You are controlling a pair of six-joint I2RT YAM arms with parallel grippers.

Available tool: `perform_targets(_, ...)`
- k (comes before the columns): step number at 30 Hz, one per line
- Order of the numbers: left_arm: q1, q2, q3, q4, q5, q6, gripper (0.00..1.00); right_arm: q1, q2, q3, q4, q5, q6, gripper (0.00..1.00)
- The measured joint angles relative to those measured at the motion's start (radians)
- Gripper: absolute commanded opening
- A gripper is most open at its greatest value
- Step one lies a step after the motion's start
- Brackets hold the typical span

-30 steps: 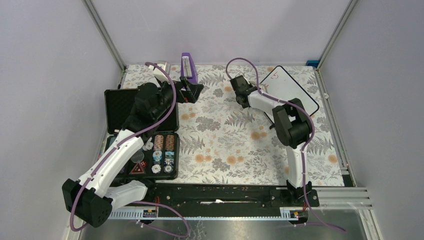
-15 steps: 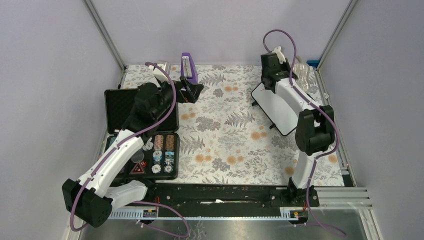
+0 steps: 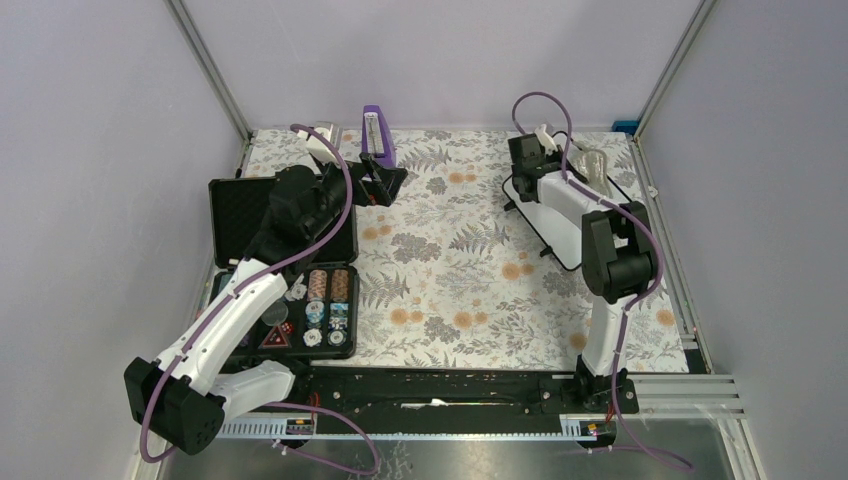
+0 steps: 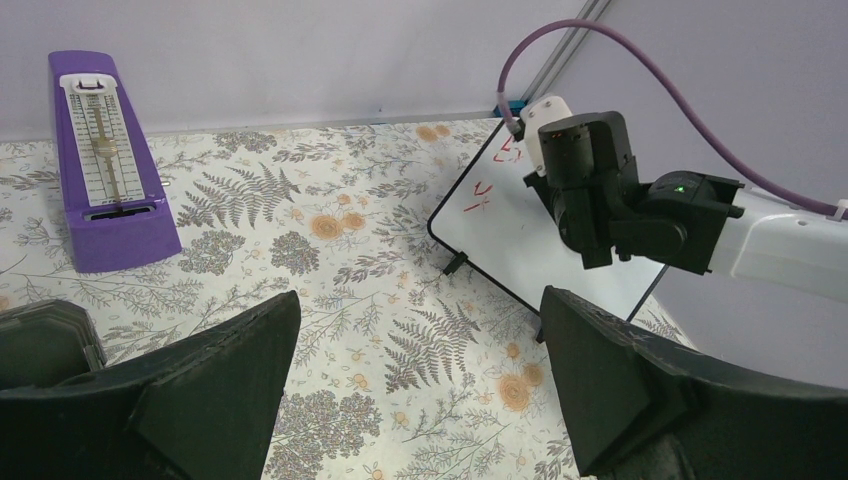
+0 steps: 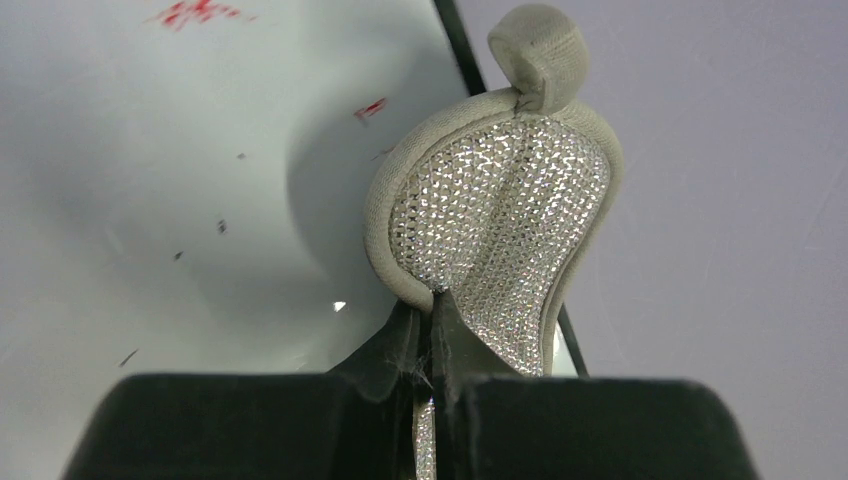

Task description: Erase the whiteboard

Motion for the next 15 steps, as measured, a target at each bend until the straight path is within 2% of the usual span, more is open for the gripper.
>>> perform_targets(5, 0.000, 0.000, 0.000, 0.000, 0.002, 0.000, 0.99, 0.055, 0.002, -0.019, -0.027, -0.040, 0.034, 0.00)
perform_targets(15, 0.000, 0.000, 0.000, 0.000, 0.002, 0.000, 0.99, 0.211, -0.015, -0.061, -0.089, -0.357, 0.114, 0.00)
